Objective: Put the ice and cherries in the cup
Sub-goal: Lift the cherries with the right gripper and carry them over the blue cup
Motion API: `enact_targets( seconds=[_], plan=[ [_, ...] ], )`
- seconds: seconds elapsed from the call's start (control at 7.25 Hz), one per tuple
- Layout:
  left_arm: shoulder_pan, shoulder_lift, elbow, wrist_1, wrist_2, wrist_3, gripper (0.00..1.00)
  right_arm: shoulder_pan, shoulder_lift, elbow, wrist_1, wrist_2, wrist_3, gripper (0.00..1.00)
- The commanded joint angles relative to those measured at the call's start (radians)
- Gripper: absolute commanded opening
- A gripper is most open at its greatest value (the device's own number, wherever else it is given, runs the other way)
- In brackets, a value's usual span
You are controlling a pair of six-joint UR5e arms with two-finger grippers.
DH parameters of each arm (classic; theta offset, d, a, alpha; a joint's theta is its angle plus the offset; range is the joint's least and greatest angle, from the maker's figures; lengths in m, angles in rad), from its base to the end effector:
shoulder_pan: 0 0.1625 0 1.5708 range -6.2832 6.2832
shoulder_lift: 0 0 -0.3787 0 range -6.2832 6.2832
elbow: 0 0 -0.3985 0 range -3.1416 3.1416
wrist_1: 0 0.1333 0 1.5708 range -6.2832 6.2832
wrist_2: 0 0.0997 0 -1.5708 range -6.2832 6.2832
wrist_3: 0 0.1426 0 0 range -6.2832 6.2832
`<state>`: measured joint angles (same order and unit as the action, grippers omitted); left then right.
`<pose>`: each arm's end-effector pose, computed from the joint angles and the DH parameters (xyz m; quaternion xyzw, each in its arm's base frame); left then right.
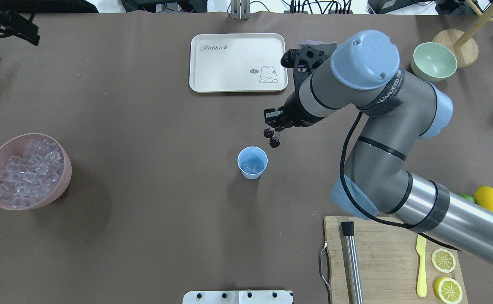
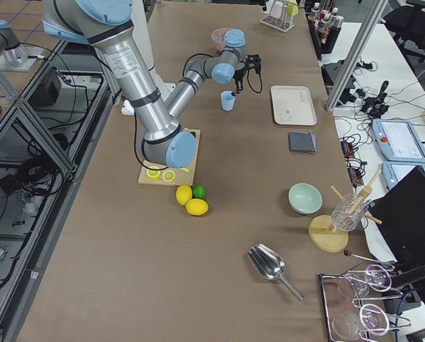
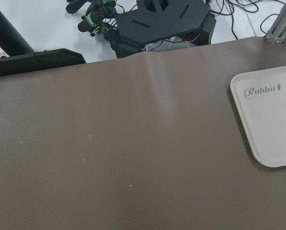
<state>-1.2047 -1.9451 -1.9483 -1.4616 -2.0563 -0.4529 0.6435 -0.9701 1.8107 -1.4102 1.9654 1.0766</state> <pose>0.1471 -0.5701 0.2840 0.1904 0.3313 0.0359 0.9234 -0.4685 -0.4495 0.1650 0.1086 -0.4892 -0.0297 0.8649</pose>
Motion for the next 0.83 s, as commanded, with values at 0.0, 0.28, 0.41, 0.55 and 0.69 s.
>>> enact_targets(
  seconds=[0.0, 0.28, 0.41, 0.55, 0.69],
  plan=[
    [-0.068, 0.067, 0.022, -0.006, -0.024, 0.11, 0.98, -0.066, 0.01, -0.014, -0.007, -0.08, 0.003, 0.0],
    [-0.117, 0.086, 0.086, -0.012, -0.025, 0.201, 0.98, -0.114, 0.01, -0.014, -0.009, -0.144, 0.005, 0.0],
    [-0.122, 0.086, 0.112, -0.013, -0.024, 0.221, 0.98, -0.114, 0.01, -0.013, -0.007, -0.146, 0.003, 0.0],
    [-0.124, 0.086, 0.114, -0.013, -0.024, 0.221, 0.98, -0.116, 0.011, -0.014, -0.006, -0.146, 0.003, 0.0],
    [-0.127, 0.086, 0.126, -0.013, -0.024, 0.223, 0.98, -0.116, 0.023, -0.014, -0.006, -0.146, 0.003, 0.0]
  ],
)
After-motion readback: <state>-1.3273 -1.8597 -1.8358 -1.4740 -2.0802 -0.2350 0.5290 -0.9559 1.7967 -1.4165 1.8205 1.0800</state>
